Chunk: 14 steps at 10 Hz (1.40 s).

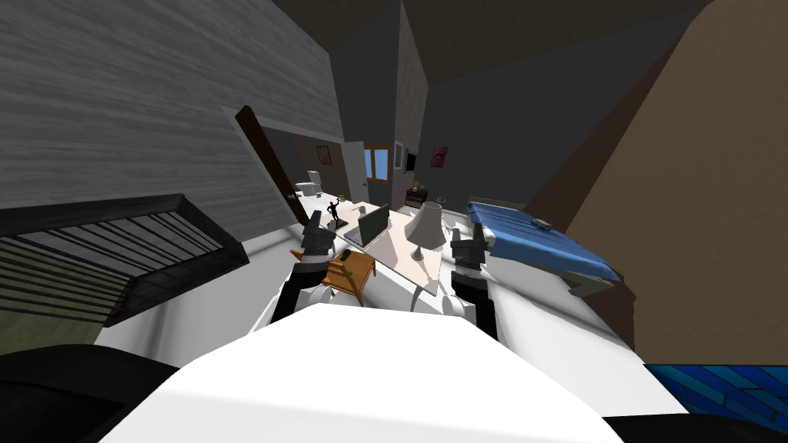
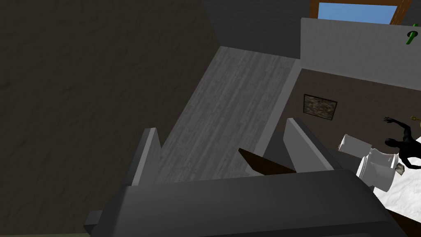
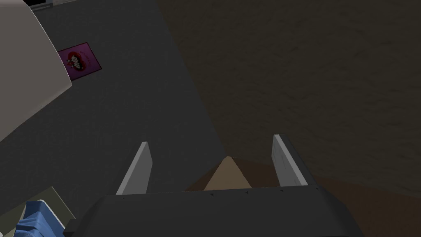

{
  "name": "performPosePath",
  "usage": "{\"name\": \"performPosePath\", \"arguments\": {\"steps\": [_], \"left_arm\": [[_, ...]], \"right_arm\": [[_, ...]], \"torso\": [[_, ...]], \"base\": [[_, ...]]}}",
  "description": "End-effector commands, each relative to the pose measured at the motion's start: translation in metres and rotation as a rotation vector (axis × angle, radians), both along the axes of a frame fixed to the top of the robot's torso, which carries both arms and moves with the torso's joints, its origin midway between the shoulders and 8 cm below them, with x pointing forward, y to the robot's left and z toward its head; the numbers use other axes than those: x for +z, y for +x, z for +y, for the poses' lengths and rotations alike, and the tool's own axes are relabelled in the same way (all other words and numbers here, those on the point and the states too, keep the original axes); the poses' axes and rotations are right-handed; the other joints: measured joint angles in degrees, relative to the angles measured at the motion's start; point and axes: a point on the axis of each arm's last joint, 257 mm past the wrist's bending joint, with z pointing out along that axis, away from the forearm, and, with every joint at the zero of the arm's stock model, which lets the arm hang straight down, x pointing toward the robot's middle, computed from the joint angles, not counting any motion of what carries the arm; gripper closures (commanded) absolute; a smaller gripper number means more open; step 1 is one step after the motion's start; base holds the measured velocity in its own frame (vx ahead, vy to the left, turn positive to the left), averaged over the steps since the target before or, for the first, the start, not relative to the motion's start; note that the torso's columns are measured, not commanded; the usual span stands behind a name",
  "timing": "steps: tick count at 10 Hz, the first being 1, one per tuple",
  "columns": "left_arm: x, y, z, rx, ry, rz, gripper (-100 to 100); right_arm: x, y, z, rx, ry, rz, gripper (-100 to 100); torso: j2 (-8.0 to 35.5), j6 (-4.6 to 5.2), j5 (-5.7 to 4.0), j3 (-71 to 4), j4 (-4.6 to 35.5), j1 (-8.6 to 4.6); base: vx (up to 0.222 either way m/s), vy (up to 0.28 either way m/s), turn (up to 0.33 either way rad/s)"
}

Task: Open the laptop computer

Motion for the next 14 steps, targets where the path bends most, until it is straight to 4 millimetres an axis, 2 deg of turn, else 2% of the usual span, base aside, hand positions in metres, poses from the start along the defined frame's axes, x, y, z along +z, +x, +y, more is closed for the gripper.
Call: {"name": "performPosePath", "arguments": {"steps": [1,9,10,11,14], "left_arm": [[0.0,0.0,0.0,0.0,0.0,0.0,0],[0.0,0.0,0.0,0.0,0.0,0.0,0],[-0.006,0.007,0.005,0.0,0.021,0.04,-100],[-0.01,0.011,0.009,0.002,0.03,0.065,-100],[-0.021,0.021,0.021,0.013,0.048,0.128,-100]], "right_arm": [[0.0,0.0,0.0,0.0,0.0,0.0,0],[0.0,0.0,0.0,0.0,0.0,0.0,0],[0.0,0.0,0.0,0.0,0.0,0.0,0],[0.0,0.0,0.0,0.0,0.0,0.0,0],[0.0,0.0,0.0,0.0,0.0,0.0,0]], "torso": [[2.3,0.0,0.0,-4.7,2.3,0.0],[35.4,0.0,0.0,-70.7,35.4,0.0],[39.6,0.0,0.0,-79.2,39.6,0.0],[41.6,0.01,-0.02,-83.1,41.5,-0.09],[42.3,-0.01,0.01,-84.6,42.3,0.03]], "base": [[0.0,0.0,0.0],[0.0,0.0,0.0],[-0.013,-0.035,-0.022],[-0.033,-0.063,-0.023],[-0.026,-0.052,-0.02]]}}
